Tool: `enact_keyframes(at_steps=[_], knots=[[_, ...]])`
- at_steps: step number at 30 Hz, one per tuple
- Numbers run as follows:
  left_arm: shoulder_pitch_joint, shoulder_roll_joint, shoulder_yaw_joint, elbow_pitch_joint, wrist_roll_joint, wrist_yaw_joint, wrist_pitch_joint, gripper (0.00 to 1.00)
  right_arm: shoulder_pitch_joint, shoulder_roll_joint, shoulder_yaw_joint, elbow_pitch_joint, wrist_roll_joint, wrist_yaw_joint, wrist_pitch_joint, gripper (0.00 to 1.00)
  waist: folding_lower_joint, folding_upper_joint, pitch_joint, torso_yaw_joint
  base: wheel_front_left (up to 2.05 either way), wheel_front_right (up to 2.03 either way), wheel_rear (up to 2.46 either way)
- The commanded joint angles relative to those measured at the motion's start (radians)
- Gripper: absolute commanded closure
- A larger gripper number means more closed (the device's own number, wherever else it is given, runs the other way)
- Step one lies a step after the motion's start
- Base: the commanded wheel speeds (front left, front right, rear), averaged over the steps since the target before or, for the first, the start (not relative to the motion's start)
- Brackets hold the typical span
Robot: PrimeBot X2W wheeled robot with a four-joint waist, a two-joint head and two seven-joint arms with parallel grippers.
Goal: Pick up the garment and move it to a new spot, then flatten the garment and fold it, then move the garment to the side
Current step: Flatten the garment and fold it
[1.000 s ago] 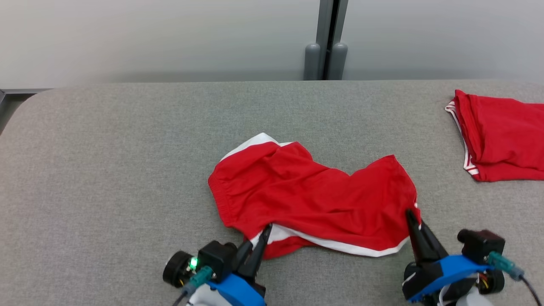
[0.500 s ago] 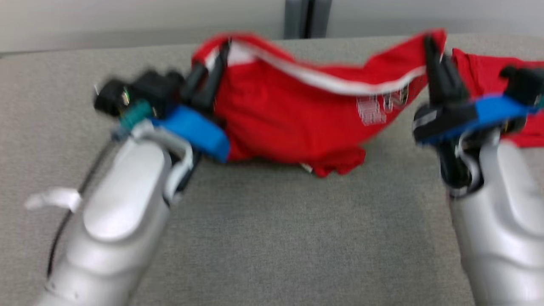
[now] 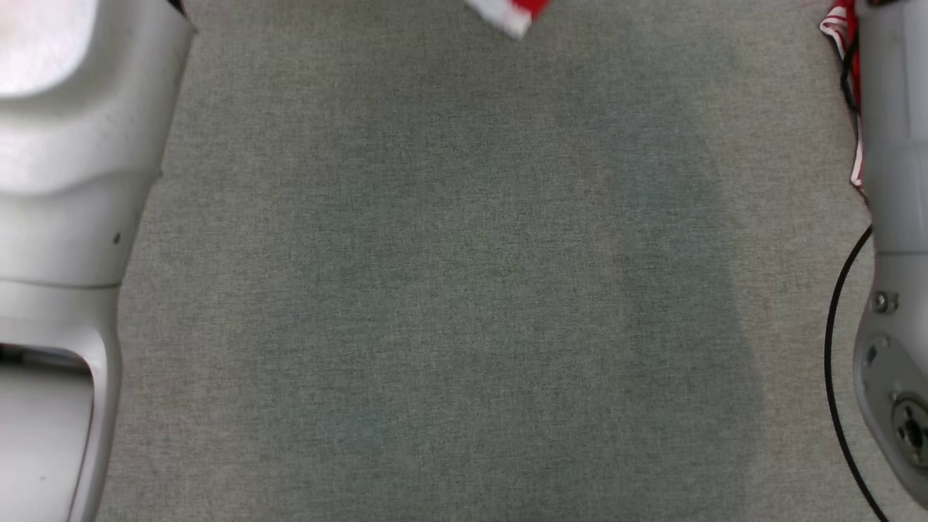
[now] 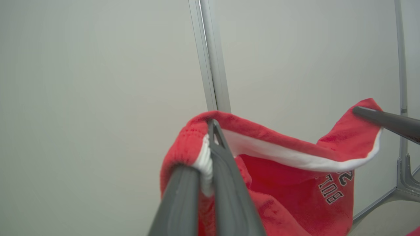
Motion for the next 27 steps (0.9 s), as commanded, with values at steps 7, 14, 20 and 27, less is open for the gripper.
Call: enact_keyframes(at_steps=[7,14,20,27], knots=[[-0.07,-0.012,-0.055,0.087,-0.065,-0.001,-0.052,1.0,-0.085,-0.014,0.059,0.088,0.022,0.001,-0.06,1.0,-0.0004,0.0,0.016,0.004,0.0,0.0,0.0],[0.117,-0.017,-0.079,0.057,-0.106,-0.001,-0.065,1.0,0.084,-0.037,0.153,0.112,0.085,0.001,-0.106,1.0,-0.0004,0.0,-0.002,0.01,0.0,0.0,0.0],[0.412,-0.02,-0.078,-0.067,-0.093,-0.002,-0.066,1.0,0.355,-0.084,0.229,0.067,0.142,0.001,-0.136,1.0,-0.0004,0.0,-0.064,0.025,0.0,0.0,0.0],[0.757,-0.01,-0.051,-0.189,-0.079,0.015,-0.066,1.0,0.69,-0.127,0.279,-0.053,0.209,0.001,-0.147,1.0,-0.0004,0.0,-0.16,0.021,0.0,0.0,0.0]])
